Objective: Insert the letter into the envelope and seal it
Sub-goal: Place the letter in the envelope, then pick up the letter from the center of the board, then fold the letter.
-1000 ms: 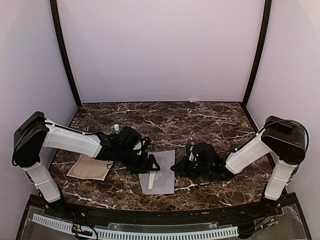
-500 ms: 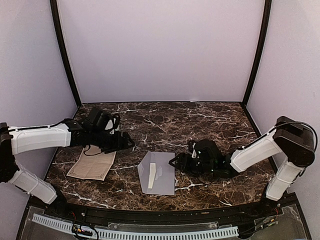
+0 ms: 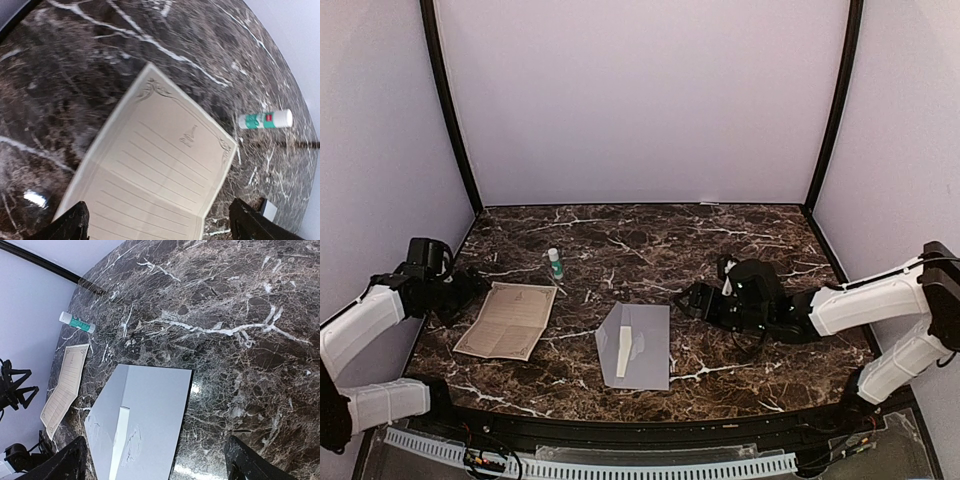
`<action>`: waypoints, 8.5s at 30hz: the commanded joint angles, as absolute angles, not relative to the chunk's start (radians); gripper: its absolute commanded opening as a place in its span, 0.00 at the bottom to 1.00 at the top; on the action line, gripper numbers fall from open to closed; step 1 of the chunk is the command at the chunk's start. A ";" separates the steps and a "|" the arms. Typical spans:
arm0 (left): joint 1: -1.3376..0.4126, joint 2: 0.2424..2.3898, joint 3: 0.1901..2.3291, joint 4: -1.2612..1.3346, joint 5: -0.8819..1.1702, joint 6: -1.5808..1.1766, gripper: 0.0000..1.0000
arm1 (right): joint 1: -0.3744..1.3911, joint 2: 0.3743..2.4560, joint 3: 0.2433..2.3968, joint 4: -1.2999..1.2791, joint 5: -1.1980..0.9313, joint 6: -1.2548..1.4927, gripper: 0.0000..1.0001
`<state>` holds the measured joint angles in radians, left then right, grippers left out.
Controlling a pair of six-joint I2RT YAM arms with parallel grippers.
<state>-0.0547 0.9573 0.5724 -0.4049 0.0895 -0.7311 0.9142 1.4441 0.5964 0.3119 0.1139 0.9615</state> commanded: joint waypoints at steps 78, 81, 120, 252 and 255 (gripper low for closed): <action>-0.284 1.012 1.302 -0.692 0.846 -0.206 0.00 | 0.839 1.358 0.844 0.412 -0.189 0.507 0.92; -0.322 1.030 1.362 -0.694 0.892 -0.208 0.00 | 0.814 1.371 0.847 0.389 -0.139 0.542 0.92; -0.421 1.096 1.239 -0.419 1.105 -0.250 0.00 | 0.873 1.560 1.100 0.573 -0.802 0.474 0.92; -0.655 1.403 1.250 -0.402 1.075 -0.070 0.00 | 0.948 1.523 1.250 -0.097 -0.726 0.178 0.35; -0.655 1.401 1.254 -0.418 1.066 -0.056 0.00 | 0.948 1.522 1.244 -0.078 -0.738 0.189 0.25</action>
